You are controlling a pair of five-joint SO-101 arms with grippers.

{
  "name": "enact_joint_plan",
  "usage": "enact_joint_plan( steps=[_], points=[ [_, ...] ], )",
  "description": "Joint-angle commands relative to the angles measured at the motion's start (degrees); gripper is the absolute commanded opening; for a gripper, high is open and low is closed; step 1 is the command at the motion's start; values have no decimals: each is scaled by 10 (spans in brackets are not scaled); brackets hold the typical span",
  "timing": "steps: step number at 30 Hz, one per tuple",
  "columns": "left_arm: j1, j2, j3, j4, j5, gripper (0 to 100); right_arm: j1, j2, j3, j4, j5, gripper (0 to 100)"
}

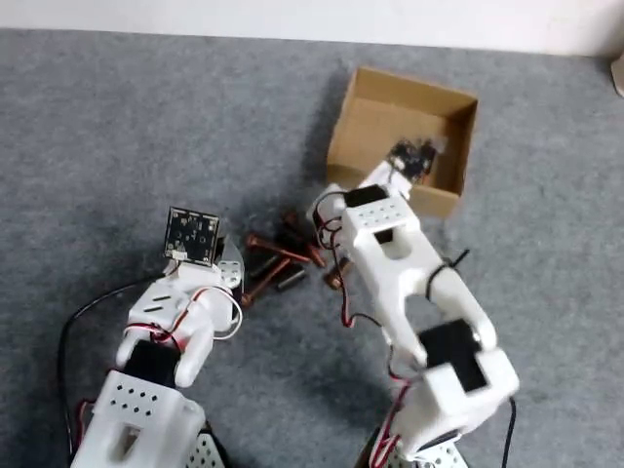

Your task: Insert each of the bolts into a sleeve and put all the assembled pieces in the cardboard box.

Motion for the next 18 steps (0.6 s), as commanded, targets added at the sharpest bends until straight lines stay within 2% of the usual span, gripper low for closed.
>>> enact_joint_plan(
  steps=[1,10,18],
  points=[
    [-7,-5,-7,-15,-2,8,9,-90,-7,29,29,4],
    [-7,-5,-7,-15,-2,8,94,-266,-4,45,127,4],
    [-7,-5,-6,-15,-3,8,141,-415,79,43,197,4]
  ],
)
